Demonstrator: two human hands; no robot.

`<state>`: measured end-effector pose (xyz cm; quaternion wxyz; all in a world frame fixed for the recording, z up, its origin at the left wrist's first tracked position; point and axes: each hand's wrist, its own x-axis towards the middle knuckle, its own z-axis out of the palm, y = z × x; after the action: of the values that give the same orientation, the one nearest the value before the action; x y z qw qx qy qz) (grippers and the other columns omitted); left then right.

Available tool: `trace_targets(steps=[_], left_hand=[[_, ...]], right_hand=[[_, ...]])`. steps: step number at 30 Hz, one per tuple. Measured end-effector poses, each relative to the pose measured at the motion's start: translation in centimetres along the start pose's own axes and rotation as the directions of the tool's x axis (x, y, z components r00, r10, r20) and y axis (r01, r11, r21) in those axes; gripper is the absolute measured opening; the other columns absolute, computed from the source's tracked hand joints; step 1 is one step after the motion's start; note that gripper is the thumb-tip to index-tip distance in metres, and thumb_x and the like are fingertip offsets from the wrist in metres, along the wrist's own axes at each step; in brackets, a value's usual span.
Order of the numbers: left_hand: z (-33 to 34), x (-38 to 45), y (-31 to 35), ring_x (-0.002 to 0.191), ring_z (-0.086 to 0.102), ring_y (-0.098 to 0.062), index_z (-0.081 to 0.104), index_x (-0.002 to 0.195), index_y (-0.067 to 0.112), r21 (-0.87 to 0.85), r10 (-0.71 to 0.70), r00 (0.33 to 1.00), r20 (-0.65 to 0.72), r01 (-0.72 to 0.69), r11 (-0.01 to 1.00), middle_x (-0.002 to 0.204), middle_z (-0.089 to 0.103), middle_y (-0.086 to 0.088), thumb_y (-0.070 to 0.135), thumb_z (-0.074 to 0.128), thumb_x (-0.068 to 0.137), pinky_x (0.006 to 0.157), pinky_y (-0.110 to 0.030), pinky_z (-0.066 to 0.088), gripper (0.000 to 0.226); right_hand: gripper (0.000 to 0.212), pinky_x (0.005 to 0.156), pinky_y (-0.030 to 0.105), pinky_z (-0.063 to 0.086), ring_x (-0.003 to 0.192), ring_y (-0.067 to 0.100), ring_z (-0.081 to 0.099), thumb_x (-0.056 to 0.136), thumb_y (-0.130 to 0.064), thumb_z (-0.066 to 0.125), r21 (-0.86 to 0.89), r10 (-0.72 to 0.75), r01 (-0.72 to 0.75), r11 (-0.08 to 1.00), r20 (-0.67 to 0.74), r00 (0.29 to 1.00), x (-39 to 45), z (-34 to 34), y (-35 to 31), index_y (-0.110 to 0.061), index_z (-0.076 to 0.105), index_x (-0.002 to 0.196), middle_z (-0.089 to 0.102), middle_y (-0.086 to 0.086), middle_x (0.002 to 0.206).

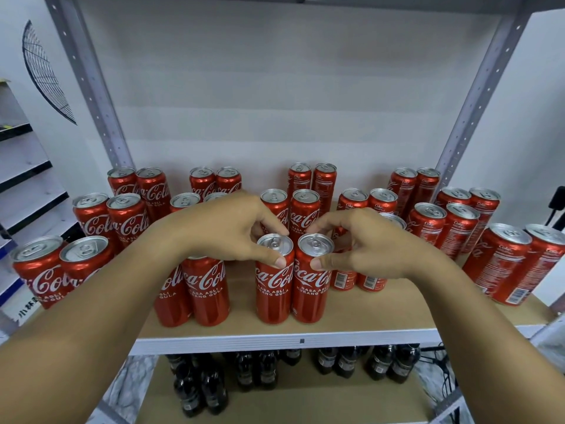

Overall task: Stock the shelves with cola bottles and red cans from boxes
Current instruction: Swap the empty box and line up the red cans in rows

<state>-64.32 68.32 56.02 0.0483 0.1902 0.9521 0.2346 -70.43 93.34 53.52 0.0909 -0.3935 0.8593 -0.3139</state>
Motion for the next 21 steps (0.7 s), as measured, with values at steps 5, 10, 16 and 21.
trace_targets(steps=[5, 10, 16, 21], left_hand=[[-0.3, 0.3, -0.4, 0.092, 0.07, 0.007, 0.072, 0.121, 0.039, 0.035, -0.058, 0.998, 0.03, 0.057, 0.998, 0.102, 0.076, 0.022, 0.06, 0.086, 0.071, 0.092, -0.036, 0.059, 0.057], [-1.6, 0.7, -0.1, 0.096, 0.071, 0.005, 0.071, 0.122, 0.037, -0.007, -0.085, 0.995, 0.057, 0.086, 0.996, 0.11, 0.074, 0.021, 0.067, 0.077, 0.071, 0.095, -0.035, 0.058, 0.06], [-4.7, 4.0, -0.8, 0.083, 0.077, -0.011, 0.079, 0.103, 0.027, -0.141, -0.067, 0.997, -0.049, 0.059, 0.988, 0.092, 0.079, 0.004, 0.039, 0.077, 0.089, 0.081, -0.031, 0.062, 0.019], [-6.5, 10.4, -3.2, 0.084, 0.074, -0.019, 0.078, 0.102, 0.019, -0.08, -0.125, 0.969, -0.214, 0.11, 0.991, 0.094, 0.077, 0.001, 0.029, 0.077, 0.092, 0.076, -0.03, 0.063, 0.014]], right_hand=[[0.045, 0.09, 0.038, 0.057, 0.1, 0.005, 0.067, 0.077, -0.042, 0.086, -0.027, -0.001, 0.001, 1.0, 0.011, 1.0, 0.1, -0.2, -0.1, -0.03, 0.069, 0.117, 0.071, -0.014, 0.107], [0.072, 0.093, 0.03, 0.056, 0.104, 0.001, 0.066, 0.072, -0.061, 0.079, -0.065, 0.008, -0.008, 0.998, -0.002, 1.0, 0.4, -1.1, -0.8, -0.029, 0.061, 0.134, 0.068, -0.015, 0.117], [0.032, 0.077, 0.012, 0.053, 0.094, 0.003, 0.069, 0.087, -0.039, 0.077, -0.041, 0.03, -0.038, 0.998, -0.179, 0.983, 2.9, -3.4, -0.3, -0.026, 0.072, 0.116, 0.074, -0.01, 0.104], [0.018, 0.085, 0.021, 0.05, 0.098, 0.01, 0.067, 0.09, -0.024, 0.075, -0.123, 0.087, -0.135, 0.983, -0.334, 0.938, 7.4, -5.8, 2.8, -0.019, 0.076, 0.108, 0.073, -0.007, 0.101]])
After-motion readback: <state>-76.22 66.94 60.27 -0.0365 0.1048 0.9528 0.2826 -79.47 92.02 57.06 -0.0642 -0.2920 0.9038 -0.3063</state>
